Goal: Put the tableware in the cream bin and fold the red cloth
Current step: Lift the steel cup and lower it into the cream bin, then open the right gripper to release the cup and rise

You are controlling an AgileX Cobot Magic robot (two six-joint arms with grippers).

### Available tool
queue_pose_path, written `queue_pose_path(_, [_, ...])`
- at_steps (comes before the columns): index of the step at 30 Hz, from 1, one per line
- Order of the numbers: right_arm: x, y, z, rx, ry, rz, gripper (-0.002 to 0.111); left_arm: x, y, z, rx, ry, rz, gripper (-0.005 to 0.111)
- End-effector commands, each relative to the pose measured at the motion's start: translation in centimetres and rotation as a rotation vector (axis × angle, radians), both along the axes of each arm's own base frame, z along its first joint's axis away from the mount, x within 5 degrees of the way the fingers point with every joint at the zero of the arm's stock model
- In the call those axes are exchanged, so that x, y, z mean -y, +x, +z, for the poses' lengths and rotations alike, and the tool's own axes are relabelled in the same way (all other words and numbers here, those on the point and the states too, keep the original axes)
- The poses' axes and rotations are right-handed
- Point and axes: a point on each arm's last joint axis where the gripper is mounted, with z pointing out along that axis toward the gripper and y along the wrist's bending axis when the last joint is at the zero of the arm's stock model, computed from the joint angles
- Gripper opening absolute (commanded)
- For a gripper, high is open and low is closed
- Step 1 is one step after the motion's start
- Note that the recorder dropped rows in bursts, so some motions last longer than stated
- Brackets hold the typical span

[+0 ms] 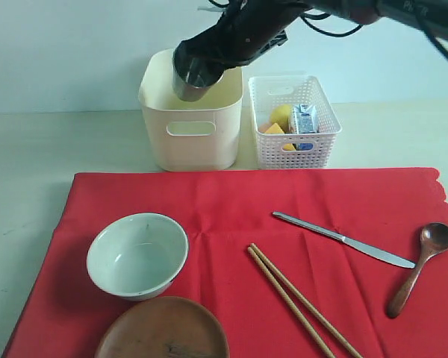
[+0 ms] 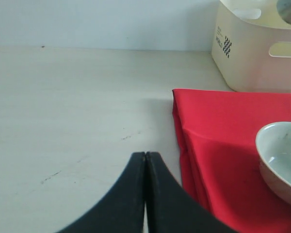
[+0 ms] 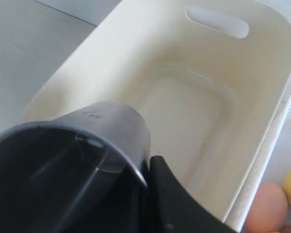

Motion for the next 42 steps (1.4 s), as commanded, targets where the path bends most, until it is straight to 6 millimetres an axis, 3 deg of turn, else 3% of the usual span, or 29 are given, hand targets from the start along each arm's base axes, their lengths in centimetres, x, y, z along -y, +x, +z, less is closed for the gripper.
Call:
queue_pose_path(1, [0.1,1.8,-1.3,0.048,-0.054,-0.009,0.000,0.0,0.0,0.0,0.016,-0.001,-0.004,0.000])
queue_pose_path(12, [-0.1,2.8,-4.4,0.027,-0.113,0.005,0.001,0.0,0.0,0.0,0.016,-0.001,-0.004,0.000])
queue_pose_path(15, [-0.1,2.8,-4.9,0.013,-0.124,0.009,0.010,0.0,0.0,0.0,0.016,-0.001,-0.004,0.000])
queue_pose_path(22, [-0.2,2.7,-4.8,0.020,-0.134,0.024,0.041,0.0,0.0,0.0,0.016,-0.001,-0.004,0.000])
queue_pose_path(31, [0.4,1.5,-0.9,0.031,-0.137,0.027,0.046,0.0,0.0,0.0,0.016,-0.001,-0.004,0.000])
queue_pose_path(42, [2.3,-2.3,5.7,-0.061,-0.180,0.025,0.046,0.0,0.0,0.0,0.016,-0.001,-0.004,0.000])
